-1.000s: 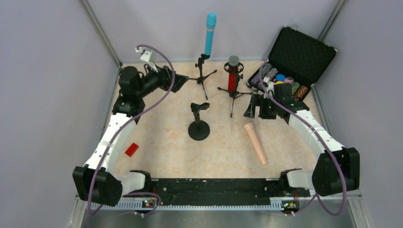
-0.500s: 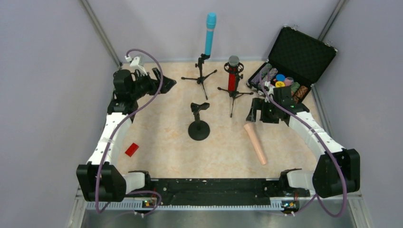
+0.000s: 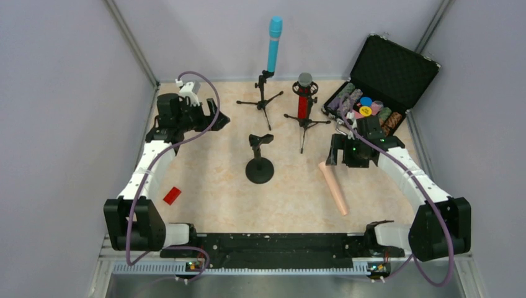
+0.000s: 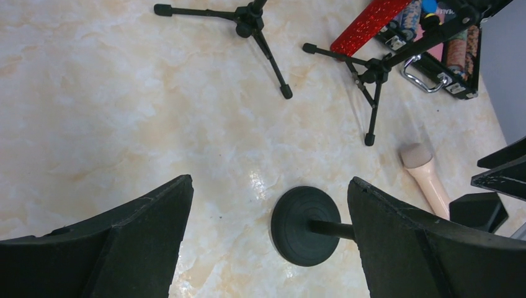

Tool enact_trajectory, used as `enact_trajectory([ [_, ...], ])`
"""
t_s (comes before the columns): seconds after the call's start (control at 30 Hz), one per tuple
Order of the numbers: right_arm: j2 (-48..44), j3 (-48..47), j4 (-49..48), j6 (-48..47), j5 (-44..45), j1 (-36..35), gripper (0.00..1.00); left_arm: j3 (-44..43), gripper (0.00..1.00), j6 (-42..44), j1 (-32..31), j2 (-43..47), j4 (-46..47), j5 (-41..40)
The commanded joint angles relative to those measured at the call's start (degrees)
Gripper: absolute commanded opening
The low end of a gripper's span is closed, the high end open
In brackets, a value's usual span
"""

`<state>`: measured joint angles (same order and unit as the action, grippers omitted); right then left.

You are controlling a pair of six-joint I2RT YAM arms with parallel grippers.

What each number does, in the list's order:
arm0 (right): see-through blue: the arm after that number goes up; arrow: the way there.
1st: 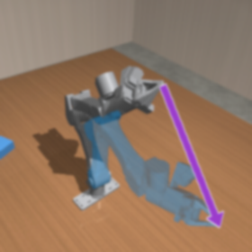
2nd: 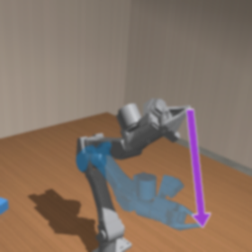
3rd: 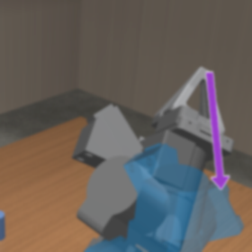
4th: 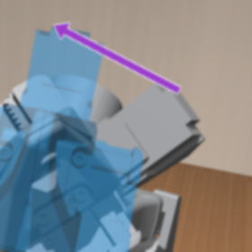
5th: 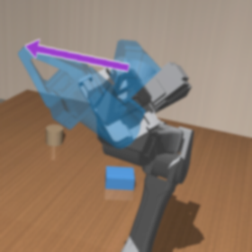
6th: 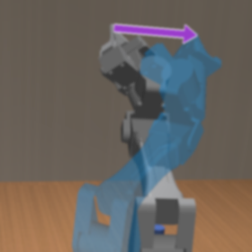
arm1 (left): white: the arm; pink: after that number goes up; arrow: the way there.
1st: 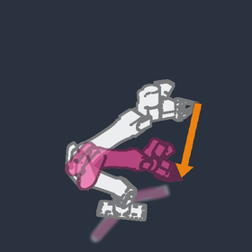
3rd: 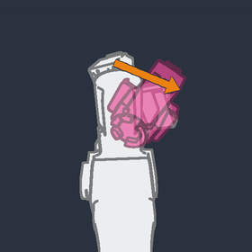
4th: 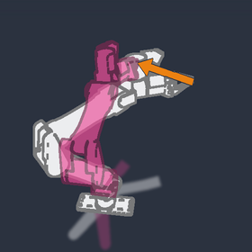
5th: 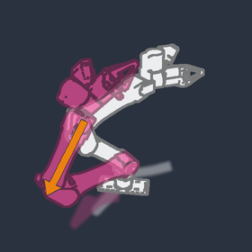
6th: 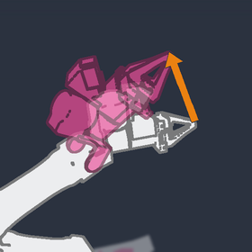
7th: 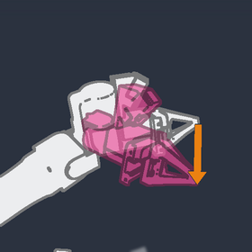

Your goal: Attach the microphones to the stand

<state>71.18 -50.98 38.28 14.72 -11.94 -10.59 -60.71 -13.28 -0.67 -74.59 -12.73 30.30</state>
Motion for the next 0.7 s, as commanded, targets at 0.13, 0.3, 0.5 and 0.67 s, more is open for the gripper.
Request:
enact_trajectory([
  [0.13, 4.9, 0.1, 2.2, 0.6, -3.5, 0.2, 0.88, -0.6, 0.99, 2.1, 0.3, -2.5, -0.6, 1.5],
  [0.3, 8.7, 0.1, 0.6, 1.3, -2.1, -3.3, 0.87, -0.7, 0.99, 2.6, 0.3, -2.1, -1.2, 1.2],
  [0.5, 14.9, -0.9, 0.4, 1.4, 7.6, -8.1, 0.81, -0.5, 0.99, 3.7, 0.3, -1.6, -1.5, 1.9],
  [0.67, 19.3, -2.4, 0.1, 1.4, 13.7, -10.6, 0.67, -0.7, 0.99, 4.1, 0.3, -1.7, -1.3, 3.1],
])
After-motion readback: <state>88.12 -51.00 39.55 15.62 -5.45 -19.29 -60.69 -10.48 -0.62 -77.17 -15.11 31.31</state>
